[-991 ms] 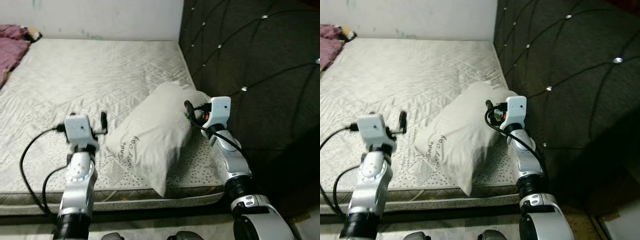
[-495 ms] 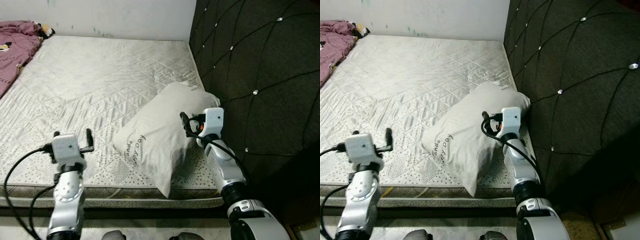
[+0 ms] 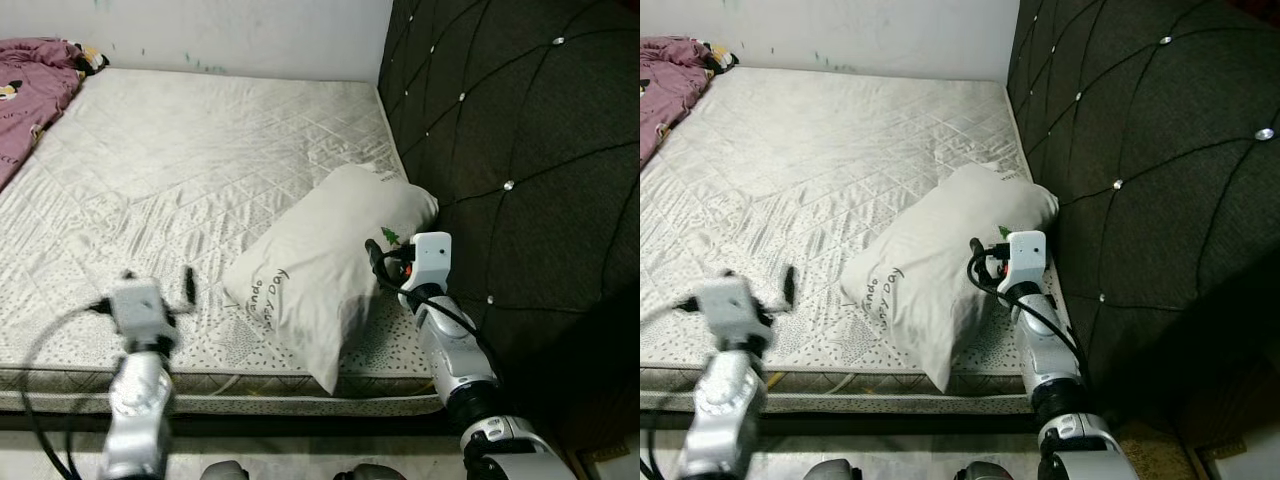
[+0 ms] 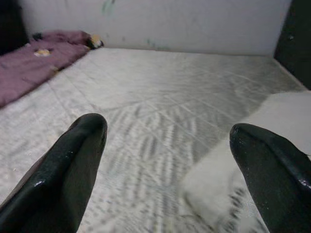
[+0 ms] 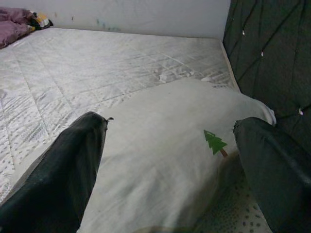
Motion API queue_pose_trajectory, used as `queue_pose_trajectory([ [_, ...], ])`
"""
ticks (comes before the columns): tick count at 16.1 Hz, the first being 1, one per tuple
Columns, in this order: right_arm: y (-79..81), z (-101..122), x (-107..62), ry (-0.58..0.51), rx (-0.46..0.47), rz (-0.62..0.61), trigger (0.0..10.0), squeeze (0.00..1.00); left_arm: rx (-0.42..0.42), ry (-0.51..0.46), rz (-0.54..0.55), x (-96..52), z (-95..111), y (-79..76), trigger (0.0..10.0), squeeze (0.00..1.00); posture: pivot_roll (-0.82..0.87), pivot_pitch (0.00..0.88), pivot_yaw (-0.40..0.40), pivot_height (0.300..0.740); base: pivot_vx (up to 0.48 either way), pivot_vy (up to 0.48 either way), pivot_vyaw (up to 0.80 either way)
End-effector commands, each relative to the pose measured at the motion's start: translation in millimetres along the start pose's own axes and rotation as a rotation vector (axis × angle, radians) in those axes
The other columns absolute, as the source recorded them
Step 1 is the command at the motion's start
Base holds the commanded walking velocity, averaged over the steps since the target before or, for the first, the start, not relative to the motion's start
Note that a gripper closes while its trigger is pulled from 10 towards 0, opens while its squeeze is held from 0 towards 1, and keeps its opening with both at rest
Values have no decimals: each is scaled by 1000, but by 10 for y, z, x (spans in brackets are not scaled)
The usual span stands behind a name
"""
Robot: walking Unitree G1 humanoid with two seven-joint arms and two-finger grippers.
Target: Clean up the room
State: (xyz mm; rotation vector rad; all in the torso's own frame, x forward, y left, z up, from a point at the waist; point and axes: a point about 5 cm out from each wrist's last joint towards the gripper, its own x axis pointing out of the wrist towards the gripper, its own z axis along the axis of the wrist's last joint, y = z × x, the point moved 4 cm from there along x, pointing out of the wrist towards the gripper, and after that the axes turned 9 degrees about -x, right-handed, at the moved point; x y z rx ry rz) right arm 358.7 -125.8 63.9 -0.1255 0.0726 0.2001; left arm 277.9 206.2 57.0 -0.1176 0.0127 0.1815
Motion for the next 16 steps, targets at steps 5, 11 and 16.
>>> queue_pose_trajectory([
  [5, 40, 52, -126, -41, -36, 52, 10000, 0, -63, 1, -61, -86, 84, -109, 10000, 0, 45, 0, -76, 740, 0, 0, 0],
  [11, -247, 175, -489, -73, -89, 18, 10000, 0, -57, -44, -79, -235, 361, -68, 10000, 0, 23, 0, -51, 740, 0, 0, 0],
  [16, -269, 111, -770, -38, -139, 47, 10000, 0, -34, 15, -49, -506, 293, 62, 10000, 0, 13, 0, -40, 740, 0, 0, 0],
])
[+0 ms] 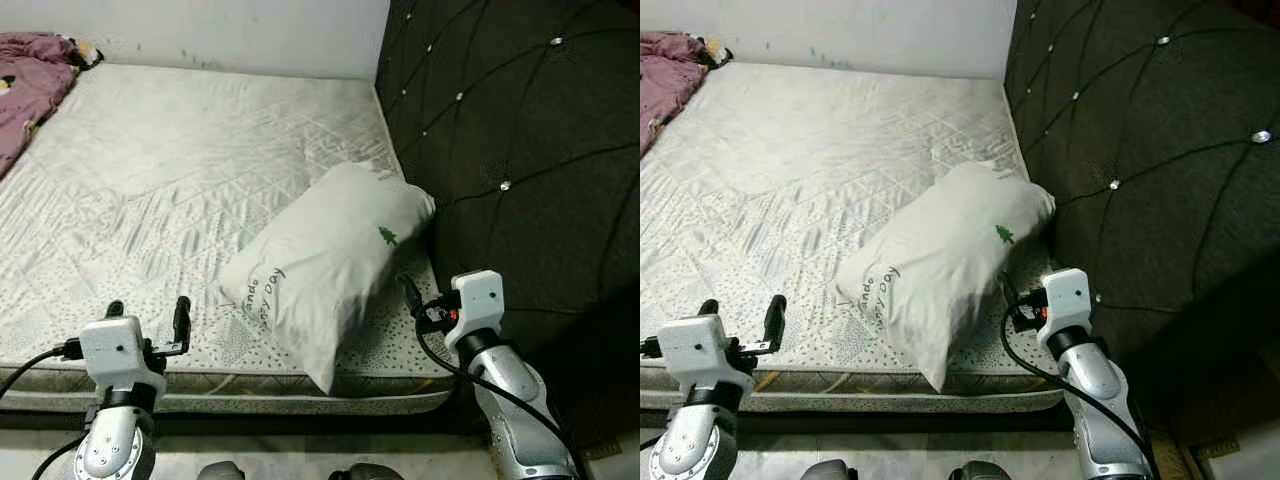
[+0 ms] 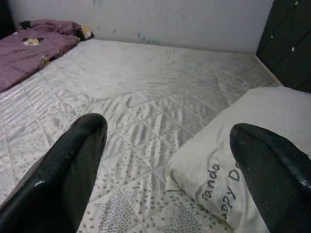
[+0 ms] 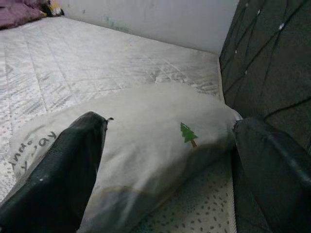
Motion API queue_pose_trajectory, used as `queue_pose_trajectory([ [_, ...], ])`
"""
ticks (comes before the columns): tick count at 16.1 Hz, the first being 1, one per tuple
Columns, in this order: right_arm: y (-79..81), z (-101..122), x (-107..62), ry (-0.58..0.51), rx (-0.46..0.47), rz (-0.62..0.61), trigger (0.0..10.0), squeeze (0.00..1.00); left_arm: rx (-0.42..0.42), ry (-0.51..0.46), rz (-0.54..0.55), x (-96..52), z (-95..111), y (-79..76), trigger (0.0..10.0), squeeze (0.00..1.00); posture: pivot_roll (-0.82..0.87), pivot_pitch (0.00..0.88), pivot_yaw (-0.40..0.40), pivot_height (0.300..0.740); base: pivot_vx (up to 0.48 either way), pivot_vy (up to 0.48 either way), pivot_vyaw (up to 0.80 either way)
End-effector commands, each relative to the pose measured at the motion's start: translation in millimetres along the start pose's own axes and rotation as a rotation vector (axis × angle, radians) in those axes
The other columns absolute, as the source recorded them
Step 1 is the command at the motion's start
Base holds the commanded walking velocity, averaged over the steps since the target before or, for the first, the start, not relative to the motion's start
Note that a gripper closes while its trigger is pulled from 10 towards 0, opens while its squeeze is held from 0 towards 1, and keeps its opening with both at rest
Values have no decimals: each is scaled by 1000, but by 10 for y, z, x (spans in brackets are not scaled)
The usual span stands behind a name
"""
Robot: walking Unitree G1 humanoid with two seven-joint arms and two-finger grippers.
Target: Clean up the room
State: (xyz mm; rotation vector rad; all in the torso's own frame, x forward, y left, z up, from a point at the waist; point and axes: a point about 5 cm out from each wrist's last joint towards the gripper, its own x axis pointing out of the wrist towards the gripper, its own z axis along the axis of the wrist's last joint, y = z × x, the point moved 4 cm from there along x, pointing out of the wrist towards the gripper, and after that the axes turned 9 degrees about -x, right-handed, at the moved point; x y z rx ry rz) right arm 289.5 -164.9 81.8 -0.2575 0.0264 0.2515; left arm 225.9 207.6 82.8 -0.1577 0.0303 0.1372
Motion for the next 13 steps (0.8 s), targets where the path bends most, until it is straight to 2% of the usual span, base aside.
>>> queue_pose_trajectory([
  [1, -5, 70, 25, -2, 8, -4, 10000, 0, 0, -18, -2, 62, 82, -43, 10000, 0, 12, 0, -39, 740, 0, 0, 0],
  [4, 9, 143, 49, 0, 23, -7, 10000, 0, -11, -19, -4, 99, 142, -97, 10000, 0, 10, 0, -45, 740, 0, 0, 0],
  [13, 79, 155, 58, 26, 26, 46, 10000, 0, -29, -4, 9, 143, 143, -134, 10000, 0, 10, 0, -63, 740, 0, 0, 0],
])
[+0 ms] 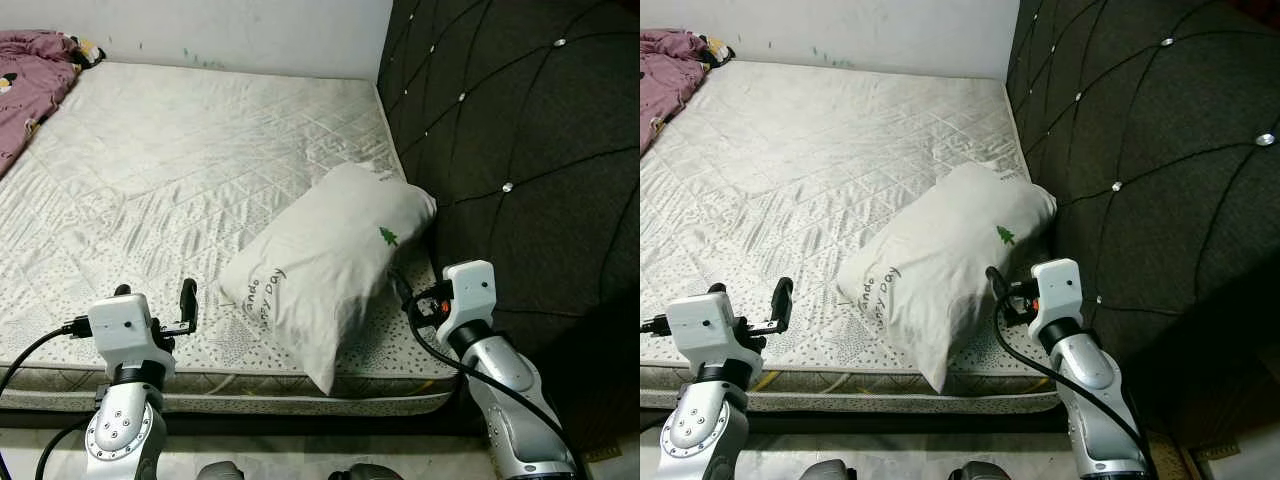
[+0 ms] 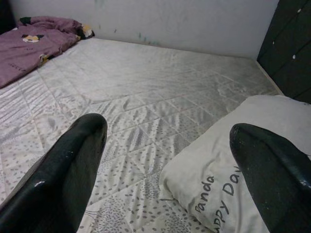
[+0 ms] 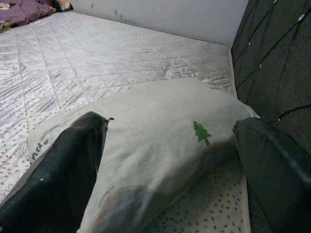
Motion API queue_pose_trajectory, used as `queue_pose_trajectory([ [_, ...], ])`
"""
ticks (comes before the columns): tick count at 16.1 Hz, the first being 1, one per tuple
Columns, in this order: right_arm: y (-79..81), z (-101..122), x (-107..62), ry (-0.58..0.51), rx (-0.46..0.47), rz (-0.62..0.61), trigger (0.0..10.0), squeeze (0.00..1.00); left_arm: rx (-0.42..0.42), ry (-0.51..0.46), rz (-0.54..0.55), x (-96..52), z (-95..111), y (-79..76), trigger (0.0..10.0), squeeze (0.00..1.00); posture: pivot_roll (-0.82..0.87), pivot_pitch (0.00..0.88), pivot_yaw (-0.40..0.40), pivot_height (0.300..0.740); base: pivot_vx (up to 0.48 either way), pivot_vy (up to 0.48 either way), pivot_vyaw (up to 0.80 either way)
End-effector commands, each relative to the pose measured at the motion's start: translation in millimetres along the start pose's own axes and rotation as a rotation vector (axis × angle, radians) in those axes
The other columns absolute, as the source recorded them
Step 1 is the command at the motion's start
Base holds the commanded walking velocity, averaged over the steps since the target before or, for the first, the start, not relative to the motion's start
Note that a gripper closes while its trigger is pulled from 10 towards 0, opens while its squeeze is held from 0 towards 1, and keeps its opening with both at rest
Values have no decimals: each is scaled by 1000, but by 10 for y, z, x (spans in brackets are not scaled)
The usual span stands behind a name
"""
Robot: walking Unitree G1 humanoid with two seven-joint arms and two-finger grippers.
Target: Clean up the room
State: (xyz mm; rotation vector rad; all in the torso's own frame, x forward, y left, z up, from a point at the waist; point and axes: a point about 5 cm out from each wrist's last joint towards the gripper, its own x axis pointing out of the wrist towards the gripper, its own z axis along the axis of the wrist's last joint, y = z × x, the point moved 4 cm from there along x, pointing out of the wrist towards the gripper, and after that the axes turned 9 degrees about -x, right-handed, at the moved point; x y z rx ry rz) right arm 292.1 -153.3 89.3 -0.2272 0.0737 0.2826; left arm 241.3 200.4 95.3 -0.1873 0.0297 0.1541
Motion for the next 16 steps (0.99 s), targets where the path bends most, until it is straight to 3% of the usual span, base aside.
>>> queue_pose_trajectory([
  [1, 0, 50, 10, -10, -12, 10, 10000, 0, 0, -3, -9, 8, 24, -30, 10000, 0, 9, 0, -62, 740, 0, 0, 0],
  [11, 17, 45, 13, -3, -8, 28, 10000, 0, -2, 4, -8, 38, 11, -54, 10000, 0, 10, 0, -65, 740, 0, 0, 0],
  [16, 11, 42, 11, 2, -8, 28, 10000, 0, -4, 7, -6, 42, 8, -61, 10000, 0, 6, 0, -67, 675, 0, 0, 0],
])
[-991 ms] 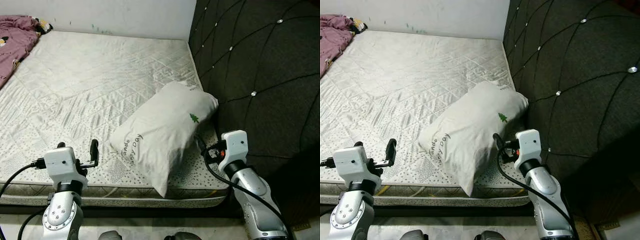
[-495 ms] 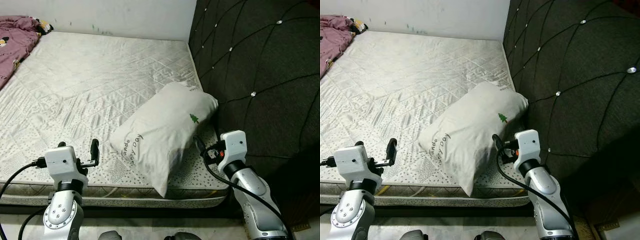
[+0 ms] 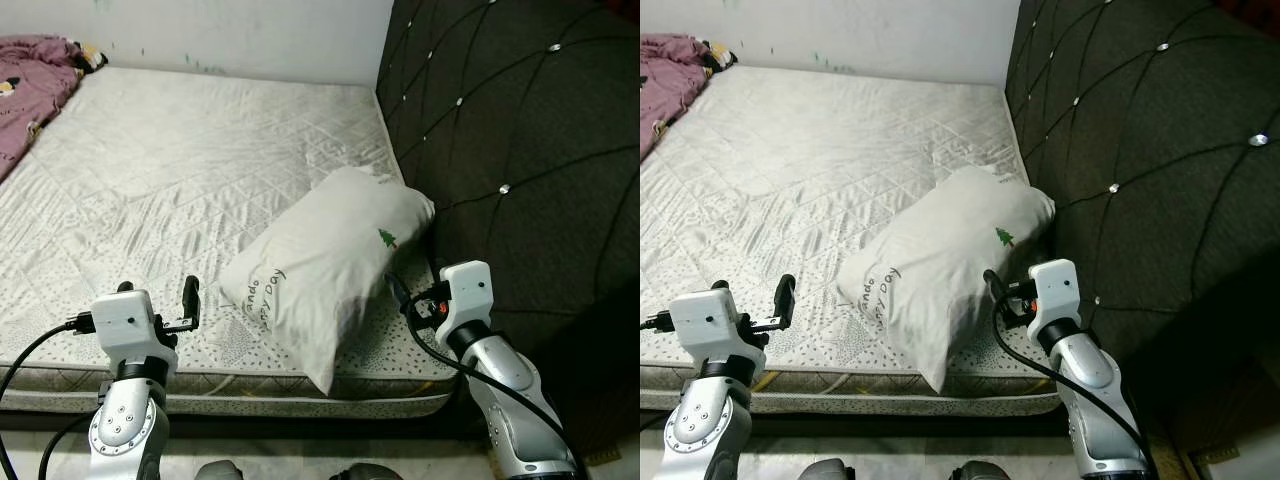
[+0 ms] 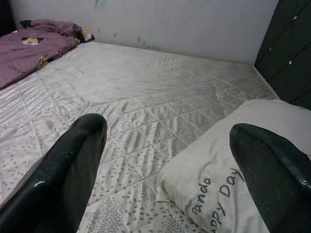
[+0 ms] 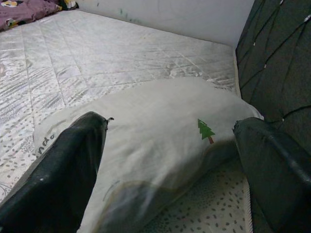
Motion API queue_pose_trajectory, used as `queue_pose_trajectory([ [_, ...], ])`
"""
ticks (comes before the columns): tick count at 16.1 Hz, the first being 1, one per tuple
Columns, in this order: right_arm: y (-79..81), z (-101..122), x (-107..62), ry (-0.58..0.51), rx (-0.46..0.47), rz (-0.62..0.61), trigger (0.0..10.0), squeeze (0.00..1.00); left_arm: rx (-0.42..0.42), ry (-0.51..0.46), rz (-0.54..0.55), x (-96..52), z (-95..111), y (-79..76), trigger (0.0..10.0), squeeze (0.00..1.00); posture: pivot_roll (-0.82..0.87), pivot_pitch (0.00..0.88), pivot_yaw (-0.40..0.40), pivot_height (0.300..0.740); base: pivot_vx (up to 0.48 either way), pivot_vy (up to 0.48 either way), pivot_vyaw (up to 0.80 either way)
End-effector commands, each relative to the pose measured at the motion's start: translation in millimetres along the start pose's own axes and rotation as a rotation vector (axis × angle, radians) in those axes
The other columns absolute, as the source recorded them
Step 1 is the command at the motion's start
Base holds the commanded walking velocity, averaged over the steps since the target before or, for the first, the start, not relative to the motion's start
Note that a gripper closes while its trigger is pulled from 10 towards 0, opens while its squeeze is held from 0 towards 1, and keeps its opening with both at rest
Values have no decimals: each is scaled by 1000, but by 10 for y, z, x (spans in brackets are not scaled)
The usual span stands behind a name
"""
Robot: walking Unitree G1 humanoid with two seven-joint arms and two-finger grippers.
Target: Clean up the room
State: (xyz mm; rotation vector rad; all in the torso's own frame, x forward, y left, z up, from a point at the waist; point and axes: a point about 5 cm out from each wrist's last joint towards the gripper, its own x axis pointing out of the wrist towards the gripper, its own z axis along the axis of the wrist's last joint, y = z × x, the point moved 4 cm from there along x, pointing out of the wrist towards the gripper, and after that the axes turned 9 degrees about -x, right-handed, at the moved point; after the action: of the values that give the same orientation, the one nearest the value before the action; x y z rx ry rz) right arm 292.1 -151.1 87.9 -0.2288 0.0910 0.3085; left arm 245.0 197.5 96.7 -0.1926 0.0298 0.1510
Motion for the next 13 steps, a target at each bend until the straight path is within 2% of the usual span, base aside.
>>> queue_pose_trajectory([
  [1, -15, 50, 3, -11, -7, 2, 10000, 0, 2, 7, -3, 12, -2, -27, 10000, 0, 7, 0, -68, 665, 0, 0, 0],
  [6, -12, 44, 8, -9, -8, 10, 10000, 0, 1, 6, -4, 18, -8, -38, 10000, 0, 7, 0, -70, 605, 0, 0, 0],
  [13, 7, 11, 35, 5, -4, 29, 10000, 0, -10, -9, -16, 23, 12, -63, 10000, 0, 9, 0, -78, 600, 0, 0, 0],
])
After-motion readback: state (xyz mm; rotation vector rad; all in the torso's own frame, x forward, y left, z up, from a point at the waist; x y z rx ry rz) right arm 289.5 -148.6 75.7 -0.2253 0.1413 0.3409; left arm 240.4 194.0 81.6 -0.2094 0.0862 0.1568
